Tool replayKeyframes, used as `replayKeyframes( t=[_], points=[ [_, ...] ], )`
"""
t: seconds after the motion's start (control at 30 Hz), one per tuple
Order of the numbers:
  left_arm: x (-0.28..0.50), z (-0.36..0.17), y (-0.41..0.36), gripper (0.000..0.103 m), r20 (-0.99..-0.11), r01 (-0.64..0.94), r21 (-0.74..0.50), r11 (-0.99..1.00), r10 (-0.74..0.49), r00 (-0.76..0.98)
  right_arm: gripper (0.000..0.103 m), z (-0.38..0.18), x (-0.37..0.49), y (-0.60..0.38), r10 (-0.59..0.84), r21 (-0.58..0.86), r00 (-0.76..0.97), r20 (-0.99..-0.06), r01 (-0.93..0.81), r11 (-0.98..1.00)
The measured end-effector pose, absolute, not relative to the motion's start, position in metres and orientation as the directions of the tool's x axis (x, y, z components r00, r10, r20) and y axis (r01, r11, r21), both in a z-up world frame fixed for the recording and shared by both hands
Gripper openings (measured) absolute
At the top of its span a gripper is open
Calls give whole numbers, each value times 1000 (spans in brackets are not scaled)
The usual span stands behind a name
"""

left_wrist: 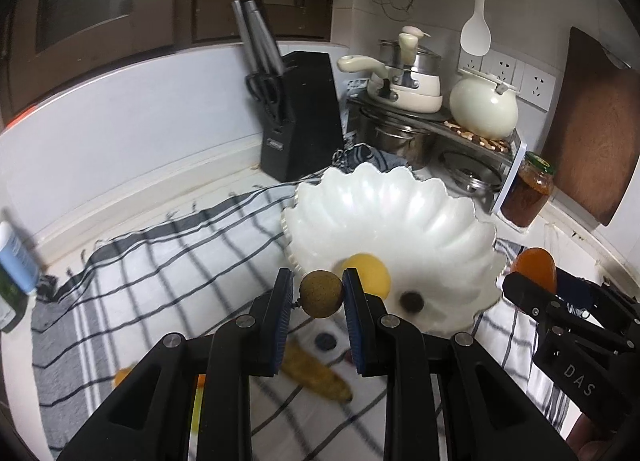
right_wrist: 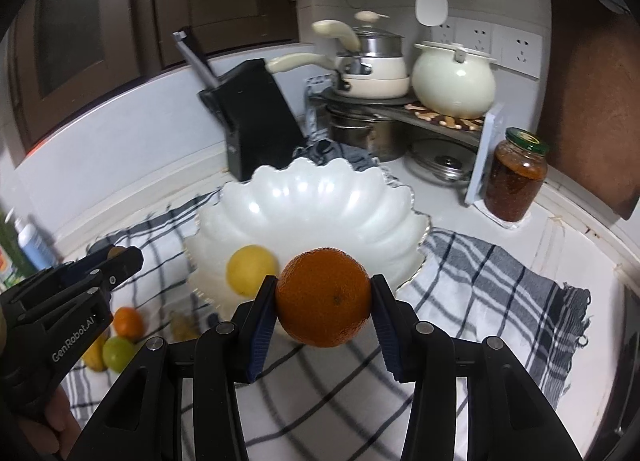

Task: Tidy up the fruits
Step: 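Carry the kiwi and orange over the white bowl with both grippers, then open the left gripper to drop the kiwi while the right gripper drops the orange into the bowl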

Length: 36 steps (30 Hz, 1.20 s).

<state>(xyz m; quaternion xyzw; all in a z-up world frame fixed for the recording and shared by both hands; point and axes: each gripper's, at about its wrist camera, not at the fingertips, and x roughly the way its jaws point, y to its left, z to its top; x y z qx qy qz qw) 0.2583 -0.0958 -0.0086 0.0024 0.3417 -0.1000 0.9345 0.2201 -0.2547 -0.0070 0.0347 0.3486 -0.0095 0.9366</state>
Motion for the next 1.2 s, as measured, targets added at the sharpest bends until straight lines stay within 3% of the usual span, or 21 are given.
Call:
replayKeyframes(
  t=[0.73, 0.87, 0.93, 1.07, 1.2],
  points=[
    [346, -53, -136, 26, -707, 187, -88, 978, -193, 680, 47, -46, 299, -291, -20, 82, 692, -722, 114, 990],
    [345, -55, -134, 52, -705, 165, -85, 983, -176, 687, 48, -50, 302, -289, -17, 81, 682, -731, 112, 990],
    [344, -54, -132, 54, -702, 158, -80, 984, -168, 692, 49, -50, 302, -290, -23, 82, 682, -731, 121, 989],
    [338, -50, -128, 59, -698, 150, -68, 986, -154, 699, 76, -43, 295, -288, -64, 59, 705, -707, 149, 987],
    [329, -43, -123, 64, -687, 141, -50, 989, -136, 714, 82, -32, 287, -288, -92, 50, 723, -685, 172, 984]
  ],
)
